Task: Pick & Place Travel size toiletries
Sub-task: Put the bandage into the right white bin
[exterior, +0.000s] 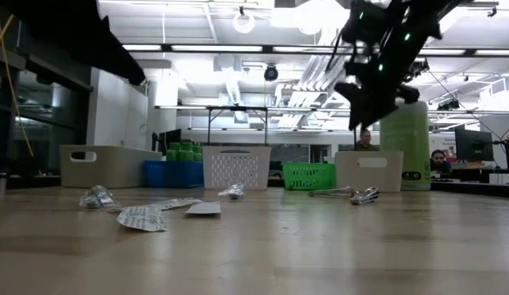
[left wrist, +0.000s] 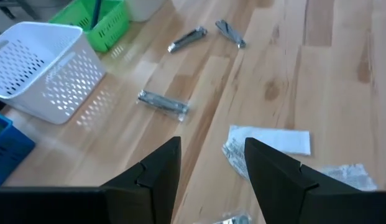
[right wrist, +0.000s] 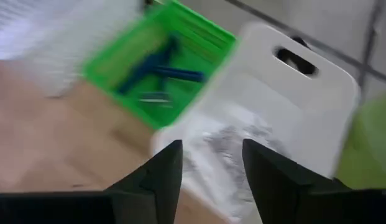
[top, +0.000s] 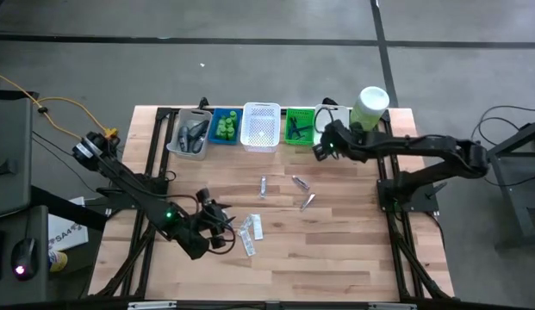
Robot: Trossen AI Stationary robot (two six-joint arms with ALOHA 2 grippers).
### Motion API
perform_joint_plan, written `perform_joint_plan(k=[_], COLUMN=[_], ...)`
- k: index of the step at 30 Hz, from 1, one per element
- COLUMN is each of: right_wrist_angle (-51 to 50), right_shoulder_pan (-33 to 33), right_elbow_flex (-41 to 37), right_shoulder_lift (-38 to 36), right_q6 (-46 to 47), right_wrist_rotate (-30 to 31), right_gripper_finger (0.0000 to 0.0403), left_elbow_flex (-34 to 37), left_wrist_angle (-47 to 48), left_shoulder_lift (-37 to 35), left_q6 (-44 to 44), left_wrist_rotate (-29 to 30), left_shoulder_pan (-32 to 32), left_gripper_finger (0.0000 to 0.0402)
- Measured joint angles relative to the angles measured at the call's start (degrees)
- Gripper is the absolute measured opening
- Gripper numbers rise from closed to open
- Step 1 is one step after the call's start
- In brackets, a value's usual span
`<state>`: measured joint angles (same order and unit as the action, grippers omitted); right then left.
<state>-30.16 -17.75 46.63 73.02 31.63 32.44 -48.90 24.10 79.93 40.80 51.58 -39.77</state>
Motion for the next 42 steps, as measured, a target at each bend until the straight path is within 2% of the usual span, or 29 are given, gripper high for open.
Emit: perform_joint_plan(k=[4,7,11,20,24,28,33,42], right_wrist_angle=[1.64,3.08,5.63,9.18,9.12,9.62,9.98,10.54], right_shoulder_pan=[7.58,13.04,19.83,29.24,30.94,32.5,33.33,33.94], right_elbow_flex=[0.02,0.02,0.0,0.0,0.0,0.0,0.0,0.0], right_shoulder_lift=[-1.52,-1.68,-1.25,-1.23,-1.21,-1.18,-1.16,-1.16], right_q6=[-0.36,-0.25,-0.23,-0.36,-0.06,0.01,0.06,0.19], right_wrist_rotate=[0.11,-1.36,-3.07,-0.85,-0.91,-0.86,-0.86,-1.0], right_gripper_finger=[0.0154,0.015,0.0149,0.0149,0.0149,0.0148,0.0148,0.0148], left_elbow_flex=[-0.02,0.0,-0.04,-0.1,-0.07,-0.07,0.0,-0.08], left_wrist_angle=[-0.13,-0.83,-4.82,-11.49,-10.44,-11.35,-12.23,-13.31], left_shoulder_lift=[1.69,2.39,3.37,3.99,4.87,6.93,11.4,13.08], left_q6=[-0.02,-3.32,-15.59,-39.89,-44.93,-47.99,-50.59,-53.05], left_wrist_rotate=[-0.29,-3.64,-16.7,-38.75,-44.46,-47.27,-47.62,-47.99], left_shoulder_pan=[0.02,0.18,3.91,15.56,18.55,20.74,22.6,22.56], left_gripper_finger=[0.0175,0.0175,0.0175,0.0175,0.0175,0.0175,0.0178,0.0208])
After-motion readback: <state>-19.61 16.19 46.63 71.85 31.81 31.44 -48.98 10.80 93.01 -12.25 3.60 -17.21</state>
